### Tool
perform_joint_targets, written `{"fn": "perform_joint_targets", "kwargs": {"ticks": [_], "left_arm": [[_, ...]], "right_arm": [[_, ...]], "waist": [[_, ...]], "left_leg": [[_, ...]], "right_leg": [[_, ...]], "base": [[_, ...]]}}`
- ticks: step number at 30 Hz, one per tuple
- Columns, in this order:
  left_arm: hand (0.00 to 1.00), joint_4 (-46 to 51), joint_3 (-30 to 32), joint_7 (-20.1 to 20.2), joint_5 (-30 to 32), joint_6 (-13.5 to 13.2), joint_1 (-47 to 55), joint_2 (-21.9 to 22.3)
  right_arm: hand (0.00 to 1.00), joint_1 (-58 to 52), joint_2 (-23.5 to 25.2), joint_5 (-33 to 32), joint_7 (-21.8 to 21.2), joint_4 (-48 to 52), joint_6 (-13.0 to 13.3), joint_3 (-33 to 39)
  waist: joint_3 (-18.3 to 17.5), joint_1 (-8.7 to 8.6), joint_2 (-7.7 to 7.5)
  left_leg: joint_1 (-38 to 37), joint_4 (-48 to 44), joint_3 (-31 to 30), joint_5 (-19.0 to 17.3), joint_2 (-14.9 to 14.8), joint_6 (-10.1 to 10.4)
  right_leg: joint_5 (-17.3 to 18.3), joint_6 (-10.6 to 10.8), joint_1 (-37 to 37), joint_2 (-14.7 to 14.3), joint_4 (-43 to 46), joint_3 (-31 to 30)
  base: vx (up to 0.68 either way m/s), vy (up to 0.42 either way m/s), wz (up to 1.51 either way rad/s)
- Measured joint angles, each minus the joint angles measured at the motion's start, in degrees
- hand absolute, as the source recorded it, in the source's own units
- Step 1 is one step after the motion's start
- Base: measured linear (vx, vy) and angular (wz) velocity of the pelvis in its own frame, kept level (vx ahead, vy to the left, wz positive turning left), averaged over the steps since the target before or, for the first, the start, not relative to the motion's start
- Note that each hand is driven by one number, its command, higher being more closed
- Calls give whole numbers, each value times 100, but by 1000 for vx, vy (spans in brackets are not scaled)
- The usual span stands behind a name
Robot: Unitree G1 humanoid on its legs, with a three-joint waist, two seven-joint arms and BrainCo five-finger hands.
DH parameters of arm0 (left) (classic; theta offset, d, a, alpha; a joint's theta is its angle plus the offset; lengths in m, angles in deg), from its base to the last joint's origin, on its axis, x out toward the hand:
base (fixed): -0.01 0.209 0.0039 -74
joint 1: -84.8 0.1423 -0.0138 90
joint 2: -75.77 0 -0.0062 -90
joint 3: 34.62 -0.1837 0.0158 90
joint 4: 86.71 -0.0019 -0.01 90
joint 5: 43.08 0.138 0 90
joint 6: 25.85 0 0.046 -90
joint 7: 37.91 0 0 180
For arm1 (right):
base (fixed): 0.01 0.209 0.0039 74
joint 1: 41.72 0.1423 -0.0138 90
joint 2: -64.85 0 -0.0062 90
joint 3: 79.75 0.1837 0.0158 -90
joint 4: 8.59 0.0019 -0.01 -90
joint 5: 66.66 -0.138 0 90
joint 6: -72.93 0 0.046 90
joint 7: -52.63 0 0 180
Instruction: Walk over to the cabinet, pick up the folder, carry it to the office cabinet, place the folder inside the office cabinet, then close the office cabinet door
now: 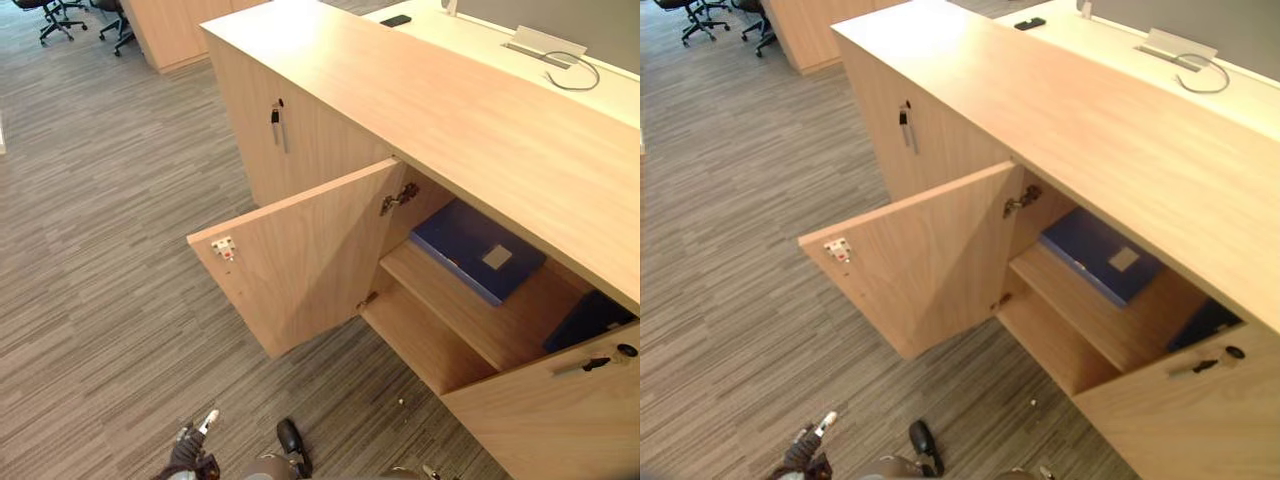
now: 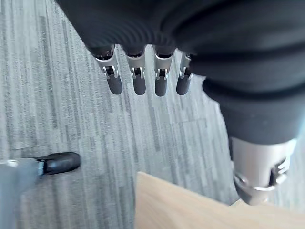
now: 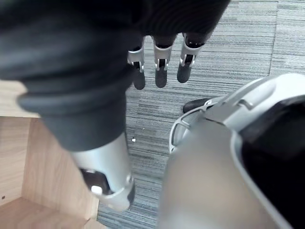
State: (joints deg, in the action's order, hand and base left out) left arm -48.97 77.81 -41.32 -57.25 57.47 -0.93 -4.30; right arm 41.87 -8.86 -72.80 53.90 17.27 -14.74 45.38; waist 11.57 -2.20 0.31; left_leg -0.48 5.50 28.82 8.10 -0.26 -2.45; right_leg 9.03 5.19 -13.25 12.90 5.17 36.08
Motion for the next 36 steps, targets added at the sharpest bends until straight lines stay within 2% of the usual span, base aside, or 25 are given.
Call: {"fn": "perform_joint_targets", "kwargs": {"ticks": [6,9,14,17,19,20,21,22,23,24,26,28,32,34,36], "left_arm": [[0,99,247,-177,100,0,-659,-583],[0,90,213,-297,276,2,-1164,-1016],[0,-493,-363,-392,361,13,-2397,-1971],[0,-674,-764,-392,467,19,-2855,-2264],[0,-831,-918,-408,589,50,-3070,-2447],[0,-871,-973,-413,606,68,-3102,-2535],[0,-906,-971,-442,618,82,-3110,-2587],[0,-922,-972,-453,617,104,-3109,-2637],[0,-934,-1018,-458,617,135,-3111,-2717],[0,-971,-1104,-483,613,135,-3090,-2715],[0,-1013,-1263,-486,546,143,-3093,-2520],[0,-1051,-1239,-569,476,152,-3121,-2304],[0,-969,-1359,-573,476,153,-3077,-2249],[0,-640,-1599,-575,566,133,-2895,-2162],[0,162,-1998,-586,618,90,-2401,-2001]], "right_arm": [[0,-81,-4,5,-4,83,2,-151],[0,-140,3,7,-63,84,2,-173],[0,-390,-10,5,-111,102,4,-379],[0,-497,-1,-13,-121,105,7,-396],[0,-537,4,-106,-131,133,8,-411],[0,-617,-9,-192,-170,177,31,-420],[0,-688,-24,-183,-188,277,26,-400],[0,-729,-21,-183,-194,299,19,-406],[0,-875,21,-182,-202,320,12,-442],[0,-963,-1,-181,-211,254,7,-445],[0,-998,-83,-178,-212,198,9,-471],[0,-936,-125,-176,-230,208,19,-508],[0,-1024,-111,-174,-223,146,1,-510],[0,-1026,-110,-174,-215,147,1,-510],[0,-1012,-112,-175,-200,148,1,-509]], "waist": [[5,-31,-12],[13,-57,-41],[-36,-161,-102],[-123,-164,-119],[-144,-201,-89],[-158,-214,40],[-142,-229,111],[-141,-211,112],[-204,-160,-10],[-269,-191,-42],[-339,-125,126],[-372,-168,195],[-354,-153,154],[-349,-148,145],[-352,-129,143]], "left_leg": [[-103,0,113,-164,22,15],[-235,0,244,-251,5,99],[-414,-5,386,-322,-63,215],[-535,-34,565,-364,-173,278],[-589,-47,604,-356,-307,289],[-584,-54,575,-339,-514,309],[-600,-56,561,-273,-724,400],[-626,-56,559,-248,-797,440],[-651,-57,574,-206,-774,513],[-682,-56,509,-275,-747,646],[-670,-54,577,-173,-835,712],[-668,-54,677,-184,-872,733],[-669,-53,808,-194,-844,745],[-663,-50,806,-212,-798,721],[-650,-27,777,-267,-690,660]], "right_leg": [[-34,-52,-109,-25,-121,-66],[-95,-133,-161,-38,-170,-276],[-147,-213,-151,-55,-37,-639],[-169,-245,-51,-78,200,-850],[-185,-270,130,-113,582,-1007],[-4,-302,420,-187,978,-1150],[147,-211,451,-428,425,-1215],[113,-213,458,-542,39,-1224],[-458,-336,530,-629,-663,-1234],[-871,-145,638,-546,-533,-1258],[-874,-152,671,-617,-471,-1286],[-875,-154,727,-664,-517,-1402],[-939,-193,801,-648,-519,-1470],[-985,-160,802,-564,-528,-1466],[-1022,-105,798,-465,-540,-1441]], "base": [[31,-49,-9],[36,-35,-26],[48,-35,-17],[43,-26,-30],[51,-55,-25],[19,-79,-4],[-7,-91,1],[-111,-132,17],[-152,-114,37],[-120,-100,38],[13,-92,13],[-33,-111,-32],[-106,-66,-17],[-86,6,4],[-94,35,9]]}}
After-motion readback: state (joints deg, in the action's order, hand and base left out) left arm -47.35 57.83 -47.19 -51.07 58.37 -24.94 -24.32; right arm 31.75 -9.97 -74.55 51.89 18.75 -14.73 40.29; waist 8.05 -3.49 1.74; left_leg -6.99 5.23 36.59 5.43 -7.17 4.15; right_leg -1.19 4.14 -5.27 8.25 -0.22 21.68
